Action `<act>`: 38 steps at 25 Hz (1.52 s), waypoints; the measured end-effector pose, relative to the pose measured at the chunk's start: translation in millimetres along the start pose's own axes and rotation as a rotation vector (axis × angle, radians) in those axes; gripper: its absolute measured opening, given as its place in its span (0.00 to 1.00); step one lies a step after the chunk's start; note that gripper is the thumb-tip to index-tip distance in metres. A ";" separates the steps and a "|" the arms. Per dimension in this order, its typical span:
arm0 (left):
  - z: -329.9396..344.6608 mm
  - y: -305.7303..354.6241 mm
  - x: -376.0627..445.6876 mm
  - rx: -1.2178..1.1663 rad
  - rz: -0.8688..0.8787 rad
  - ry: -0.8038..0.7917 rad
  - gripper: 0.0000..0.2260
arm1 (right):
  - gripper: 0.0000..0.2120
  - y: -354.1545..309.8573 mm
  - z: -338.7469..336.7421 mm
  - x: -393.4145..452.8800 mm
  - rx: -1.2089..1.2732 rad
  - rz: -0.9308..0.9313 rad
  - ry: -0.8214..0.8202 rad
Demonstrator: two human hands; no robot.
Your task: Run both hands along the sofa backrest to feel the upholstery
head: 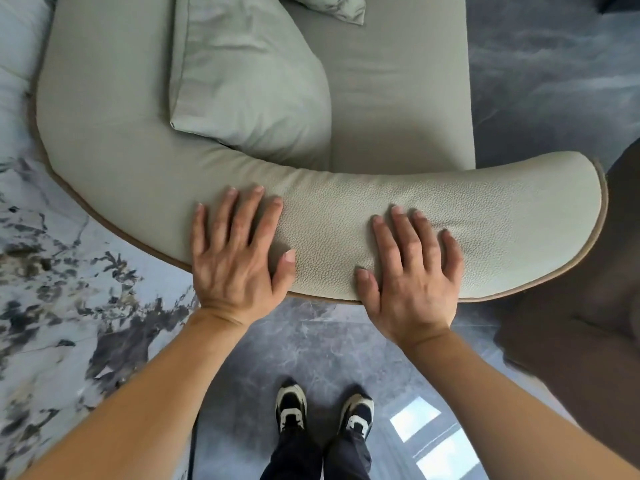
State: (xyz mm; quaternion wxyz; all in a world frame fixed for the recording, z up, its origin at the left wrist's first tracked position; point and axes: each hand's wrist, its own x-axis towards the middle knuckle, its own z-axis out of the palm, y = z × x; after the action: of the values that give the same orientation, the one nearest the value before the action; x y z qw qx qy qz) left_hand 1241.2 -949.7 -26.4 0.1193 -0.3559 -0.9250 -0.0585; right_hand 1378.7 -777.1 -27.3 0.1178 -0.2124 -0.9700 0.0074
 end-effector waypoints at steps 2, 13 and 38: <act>1.7 -1.5 2.1 0.010 0.008 0.015 0.27 | 0.29 1.8 0.9 2.4 -0.007 -0.018 0.012; 9.7 -5.1 49.1 0.032 0.002 -0.010 0.27 | 0.29 12.4 7.4 48.6 -0.015 -0.010 -0.009; 17.7 -11.4 106.7 -0.011 -0.016 -0.096 0.27 | 0.31 19.6 13.5 104.4 0.003 0.028 -0.122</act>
State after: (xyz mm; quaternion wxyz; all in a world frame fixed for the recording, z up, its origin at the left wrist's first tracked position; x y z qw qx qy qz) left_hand 1153.7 -886.0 -15.7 0.0724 -0.3517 -0.9321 -0.0474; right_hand 1291.5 -715.6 -18.2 0.0586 -0.2251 -0.9723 0.0232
